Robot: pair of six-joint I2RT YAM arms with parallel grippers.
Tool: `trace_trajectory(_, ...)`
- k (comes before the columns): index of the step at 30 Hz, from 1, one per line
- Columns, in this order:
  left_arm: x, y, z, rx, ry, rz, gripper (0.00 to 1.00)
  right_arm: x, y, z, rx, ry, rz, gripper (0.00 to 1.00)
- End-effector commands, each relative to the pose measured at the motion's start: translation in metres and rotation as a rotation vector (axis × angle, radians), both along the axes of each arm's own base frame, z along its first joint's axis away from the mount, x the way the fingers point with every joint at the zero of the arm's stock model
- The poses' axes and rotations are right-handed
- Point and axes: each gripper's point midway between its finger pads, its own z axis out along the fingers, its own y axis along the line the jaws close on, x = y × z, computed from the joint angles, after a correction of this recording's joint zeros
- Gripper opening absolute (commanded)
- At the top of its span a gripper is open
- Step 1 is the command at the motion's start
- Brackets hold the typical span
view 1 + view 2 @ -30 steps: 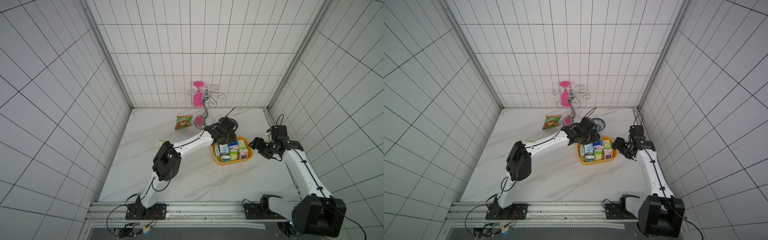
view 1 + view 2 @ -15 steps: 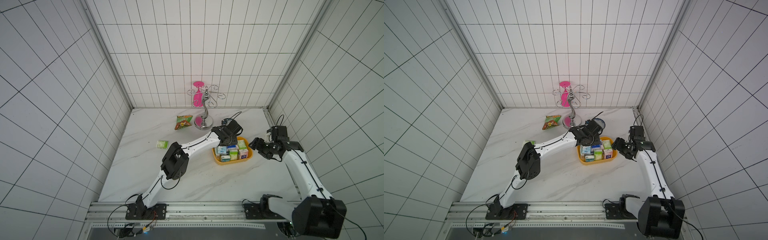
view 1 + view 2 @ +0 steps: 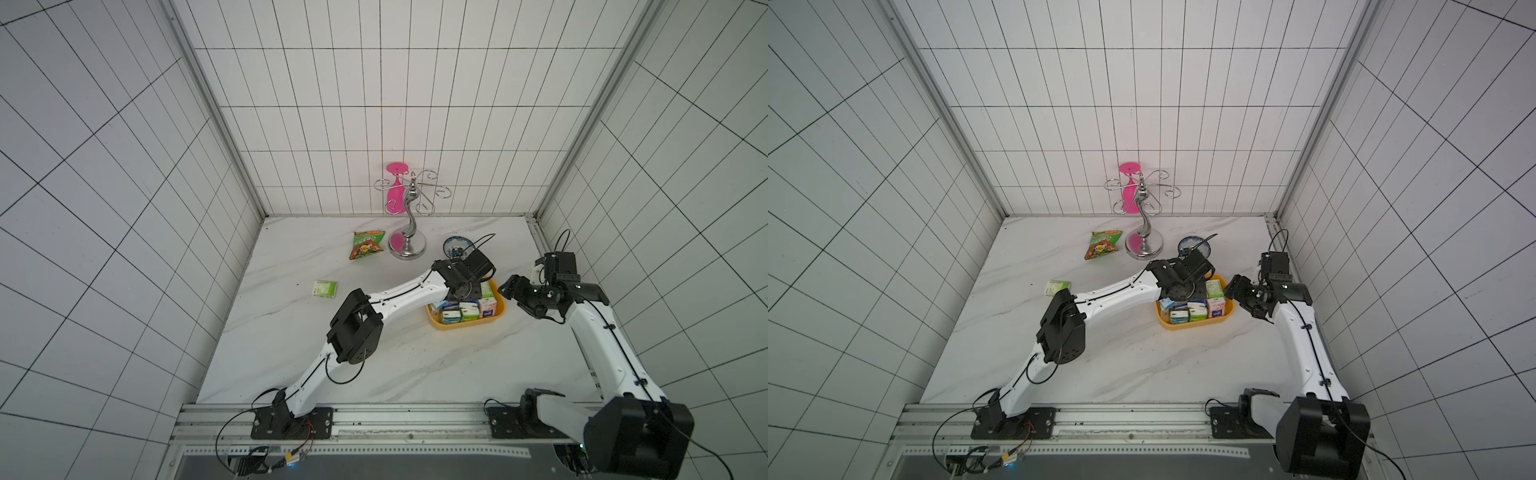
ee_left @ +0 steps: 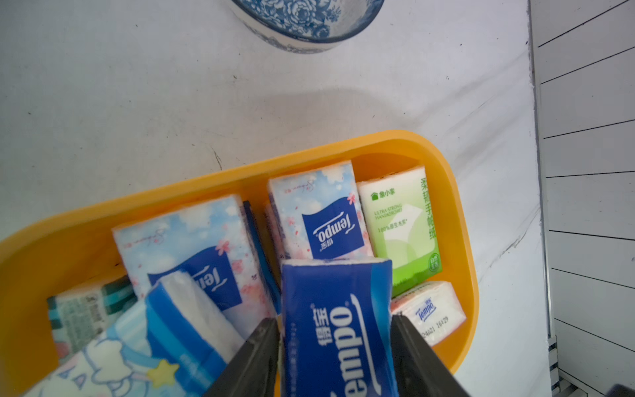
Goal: Put the pocket tissues into the storage box
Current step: Place the pocket tissues in the storage box, then pick up the pocket tissues from the center of the board.
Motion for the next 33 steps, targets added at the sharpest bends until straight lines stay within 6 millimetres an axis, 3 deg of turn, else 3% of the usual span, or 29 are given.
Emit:
trace_trajectory(1,0.002,0.003,-0.01,0.031,-0.003,0.003,0.68,-0.007,-0.003,-0.003,0.001,0.006,-0.011,0.75)
trace_trajectory(2,0.004,0.003,-0.008,0.027,-0.007,0.005,0.78,-0.008,-0.003,-0.003,0.002,0.006,-0.011,0.75)
trace_trajectory(3,0.007,0.004,-0.004,0.022,-0.012,0.01,0.95,-0.008,-0.002,-0.003,0.006,0.005,-0.007,0.75)
trace_trajectory(4,0.009,0.005,0.001,0.014,-0.019,0.013,0.98,-0.008,-0.001,-0.003,0.009,0.006,-0.003,0.75)
trace_trajectory(9,0.027,0.016,0.039,-0.042,-0.074,0.044,0.98,-0.011,0.009,0.001,0.058,0.004,0.039,0.73)
trace_trajectory(15,0.041,0.029,0.103,-0.121,-0.187,0.033,0.98,-0.012,0.015,0.004,0.08,0.005,0.062,0.7)
trace_trajectory(21,0.047,0.06,0.162,-0.175,-0.309,0.042,0.98,-0.009,0.027,0.01,0.065,-0.001,0.099,0.7)
trace_trajectory(26,0.052,0.114,0.176,-0.182,-0.307,0.074,0.98,-0.007,0.037,0.015,0.064,-0.005,0.119,0.7)
trace_trajectory(33,0.059,0.23,0.149,-0.095,-0.275,0.188,0.98,-0.009,0.061,0.018,0.056,-0.008,0.175,0.7)
